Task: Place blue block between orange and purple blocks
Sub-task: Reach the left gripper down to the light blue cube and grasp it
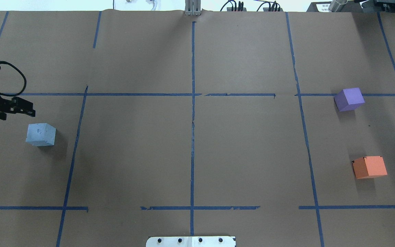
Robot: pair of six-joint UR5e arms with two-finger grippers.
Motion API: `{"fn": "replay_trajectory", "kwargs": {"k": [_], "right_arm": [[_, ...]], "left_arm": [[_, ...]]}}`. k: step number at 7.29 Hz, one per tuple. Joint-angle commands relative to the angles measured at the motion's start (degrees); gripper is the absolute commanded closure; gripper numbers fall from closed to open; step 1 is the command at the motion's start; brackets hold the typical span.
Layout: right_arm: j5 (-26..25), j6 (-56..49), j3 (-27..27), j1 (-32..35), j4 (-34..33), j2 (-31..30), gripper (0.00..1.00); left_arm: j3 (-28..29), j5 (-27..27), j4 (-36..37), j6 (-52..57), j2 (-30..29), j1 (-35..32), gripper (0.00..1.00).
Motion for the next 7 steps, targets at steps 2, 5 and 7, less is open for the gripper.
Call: {"fn": "replay_trajectory", "kwargs": {"k": [2,5,7], "right_arm": [[0.0,0.09,0.02,0.0,0.02,0.0,0.0],[0.0,0.09,0.02,0.0,0.02,-0.18,0.0],[0.0,0.01,0.02,0.0,0.02,-0.27,0.0]], "left_arm": [[1.19,2.13,-0.91,-2.62,0.02,4.73,0.0],[6.89,4.33,-1.09,-2.27,-2.17,8.26,0.0],[7.44,4.33,-1.09,-2.36,-2.71,8.35,0.12]]}}
